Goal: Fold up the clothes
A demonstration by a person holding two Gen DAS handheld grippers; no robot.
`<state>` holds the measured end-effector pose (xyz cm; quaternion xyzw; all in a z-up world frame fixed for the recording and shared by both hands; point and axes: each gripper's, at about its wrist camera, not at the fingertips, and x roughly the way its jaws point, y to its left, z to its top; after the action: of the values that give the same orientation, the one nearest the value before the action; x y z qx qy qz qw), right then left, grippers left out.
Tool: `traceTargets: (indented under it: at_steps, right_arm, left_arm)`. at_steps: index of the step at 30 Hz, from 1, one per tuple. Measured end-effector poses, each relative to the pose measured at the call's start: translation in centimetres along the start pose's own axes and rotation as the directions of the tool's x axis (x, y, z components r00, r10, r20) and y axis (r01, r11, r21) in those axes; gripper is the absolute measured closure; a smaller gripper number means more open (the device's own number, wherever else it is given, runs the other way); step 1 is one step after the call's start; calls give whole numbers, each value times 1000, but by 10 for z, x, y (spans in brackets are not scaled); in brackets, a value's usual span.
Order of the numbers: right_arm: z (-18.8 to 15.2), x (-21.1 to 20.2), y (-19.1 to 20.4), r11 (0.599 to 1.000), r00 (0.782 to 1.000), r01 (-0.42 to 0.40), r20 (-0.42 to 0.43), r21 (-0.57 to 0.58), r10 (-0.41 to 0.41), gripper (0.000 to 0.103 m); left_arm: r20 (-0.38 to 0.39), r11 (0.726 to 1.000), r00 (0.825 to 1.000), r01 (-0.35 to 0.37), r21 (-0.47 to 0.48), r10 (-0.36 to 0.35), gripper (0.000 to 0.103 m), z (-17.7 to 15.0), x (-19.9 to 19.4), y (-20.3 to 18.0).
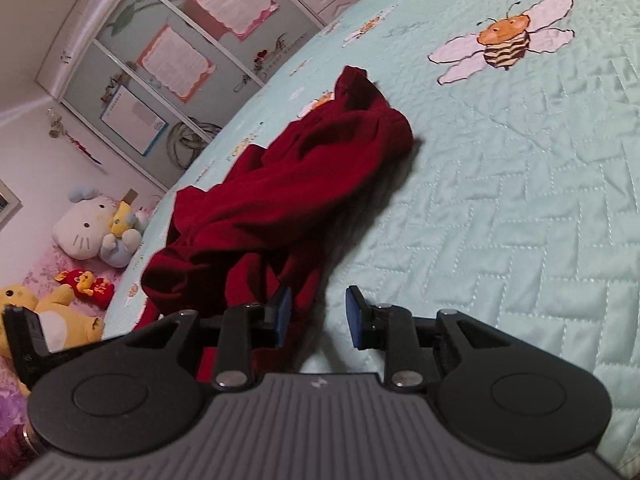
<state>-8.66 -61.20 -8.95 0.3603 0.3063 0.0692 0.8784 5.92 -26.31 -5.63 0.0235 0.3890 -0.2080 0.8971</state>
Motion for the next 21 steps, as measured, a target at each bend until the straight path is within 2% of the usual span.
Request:
traceTargets:
  at_steps: [1,3,5,7,8,11,15,17,20,21]
  right_arm:
    - [0,0,-1,1000,1000,-5,3,6,5,73]
    - [0,0,-6,999,1000,-21,7,32,20,72]
    - [0,3,-11,998,1000,-23,11,51,22,72]
    - [-3,5,-14,998,999,-24,22,56,23,72]
    - [-4,6,-14,998,999,-25,31,56,23,72]
    - [-10,8,-13,999,998,-20,60,38,17,72]
    - [-15,9,-8,1000,997,-5,77,3,5,72]
    - [-18,9,-6,1000,996,3,86,-14,-1,72]
    - [-21,9,-3,999,995,14,99,-40,-10,72]
    - [-22,9,-1,999,995,18,103,-48,-13,72]
  left_arm:
    - [7,1000,1000,8,-12,-8,68,-2,-7,-2]
    - [6,993,999,50,-105,-49,65,-3,-13,9]
    - [13,968,994,105,-230,-105,65,-7,-17,20]
    - [24,943,991,131,-305,-130,65,-9,-17,25]
    - [19,940,991,134,-313,-135,65,-9,-15,24]
    - [-22,962,993,104,-253,-113,65,-7,-1,8]
    - [-67,957,994,69,-283,-91,67,-11,24,1]
    - [-76,966,995,44,-254,-65,70,-9,28,-5]
    - [-75,972,996,23,-232,-41,86,-6,24,-10]
    - [-68,970,997,23,-241,-40,97,-5,21,-8]
